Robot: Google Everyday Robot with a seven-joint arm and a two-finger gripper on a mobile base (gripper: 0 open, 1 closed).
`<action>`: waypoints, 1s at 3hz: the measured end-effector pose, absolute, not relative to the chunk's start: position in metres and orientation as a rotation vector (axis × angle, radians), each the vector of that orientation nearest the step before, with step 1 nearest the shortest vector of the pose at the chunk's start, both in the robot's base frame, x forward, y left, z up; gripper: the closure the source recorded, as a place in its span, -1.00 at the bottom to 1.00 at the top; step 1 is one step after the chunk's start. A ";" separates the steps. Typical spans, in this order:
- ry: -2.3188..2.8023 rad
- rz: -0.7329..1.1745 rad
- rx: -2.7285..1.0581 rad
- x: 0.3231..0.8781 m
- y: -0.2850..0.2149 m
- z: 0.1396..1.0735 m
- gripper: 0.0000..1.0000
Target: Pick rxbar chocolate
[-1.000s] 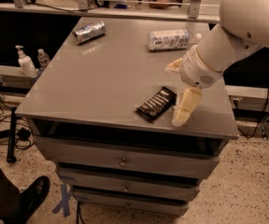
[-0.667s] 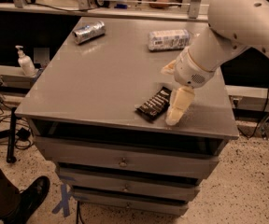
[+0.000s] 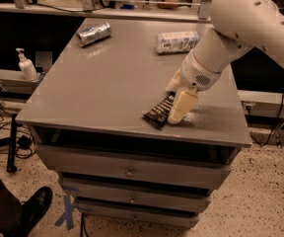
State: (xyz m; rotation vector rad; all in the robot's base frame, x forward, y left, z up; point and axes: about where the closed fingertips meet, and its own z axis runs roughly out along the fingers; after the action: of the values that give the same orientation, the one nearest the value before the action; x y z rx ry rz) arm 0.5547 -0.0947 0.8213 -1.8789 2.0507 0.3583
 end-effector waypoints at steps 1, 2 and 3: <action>2.064 0.361 -1.872 0.556 -0.095 0.824 0.28; 2.064 0.361 -1.872 0.556 -0.095 0.830 0.74; 2.088 0.361 -1.853 0.559 -0.099 0.832 1.00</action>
Offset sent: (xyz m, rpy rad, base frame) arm 0.0073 -0.0105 0.0080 -0.0058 0.0305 -0.0618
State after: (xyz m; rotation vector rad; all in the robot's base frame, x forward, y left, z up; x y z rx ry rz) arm 0.5586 -0.0989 0.8315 -1.8528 2.0879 0.3614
